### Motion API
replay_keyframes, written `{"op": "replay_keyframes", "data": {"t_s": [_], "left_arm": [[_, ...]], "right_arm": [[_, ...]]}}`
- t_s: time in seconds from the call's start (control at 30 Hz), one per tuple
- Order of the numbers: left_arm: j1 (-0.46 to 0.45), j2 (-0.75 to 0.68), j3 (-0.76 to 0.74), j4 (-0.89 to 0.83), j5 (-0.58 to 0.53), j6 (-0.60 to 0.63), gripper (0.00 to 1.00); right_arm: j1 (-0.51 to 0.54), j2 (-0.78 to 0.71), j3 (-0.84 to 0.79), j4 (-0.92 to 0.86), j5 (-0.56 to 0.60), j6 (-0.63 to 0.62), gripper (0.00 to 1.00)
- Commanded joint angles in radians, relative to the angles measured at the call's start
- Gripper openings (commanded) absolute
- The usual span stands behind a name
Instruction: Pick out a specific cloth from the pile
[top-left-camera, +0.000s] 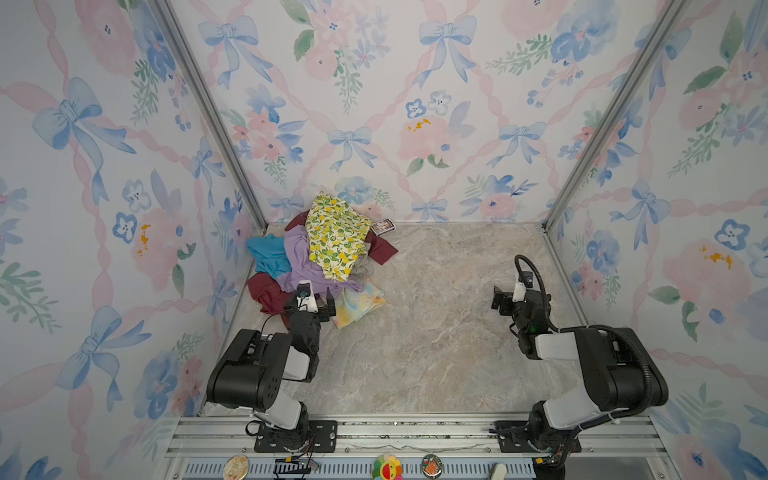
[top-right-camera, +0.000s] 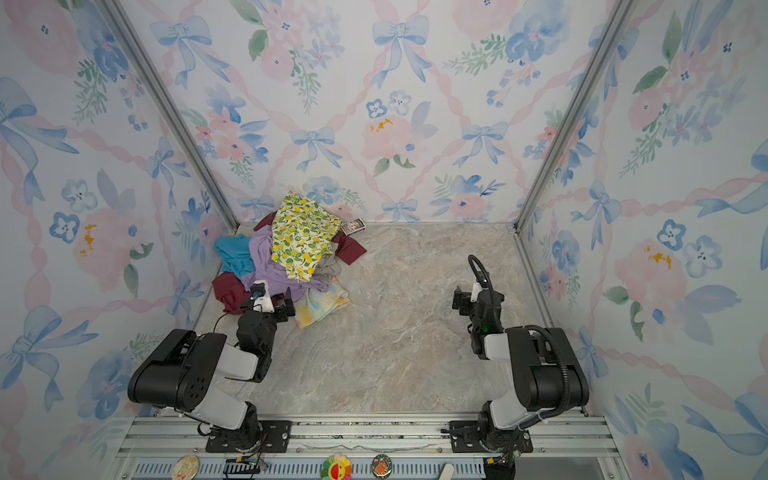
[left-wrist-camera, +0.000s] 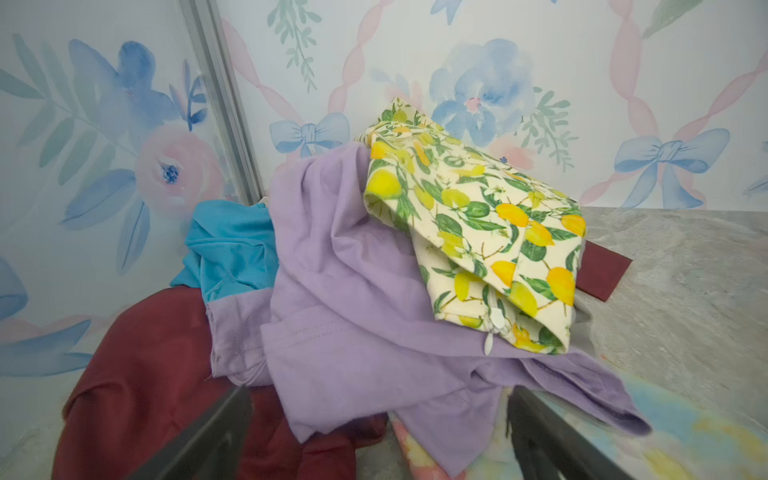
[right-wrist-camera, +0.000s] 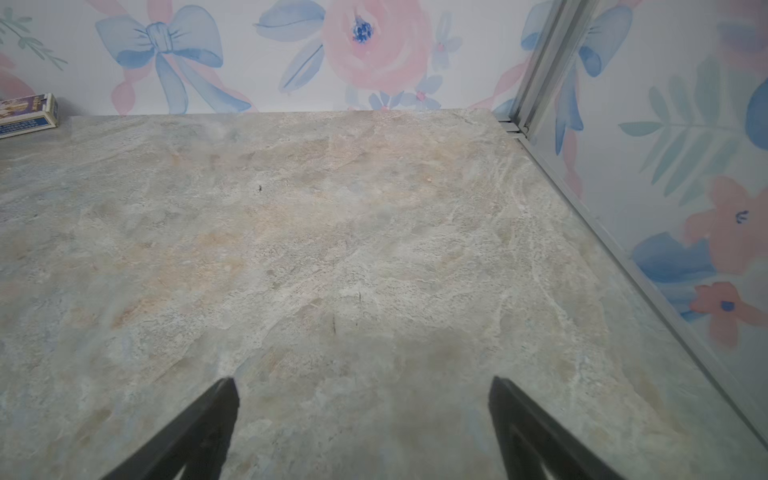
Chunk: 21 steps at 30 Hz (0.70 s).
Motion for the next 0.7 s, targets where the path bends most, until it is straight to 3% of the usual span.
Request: {"op": "replay_keyframes", "data": {"t_s": [0.0, 0.67], "left_arm": [[-0.005, 0.000, 0.007, 0.020, -0.001, 0.012, 0.98], [0.013, 0.001, 0.010, 0.018, 0.032, 0.002, 0.98]], "right_arm": [[0.009, -0.006, 0.010, 0.011, 0.004, -0.002, 0.97], [0.013, -0.005, 0.012, 0.005, 0.008, -0.007, 0.97]]}}
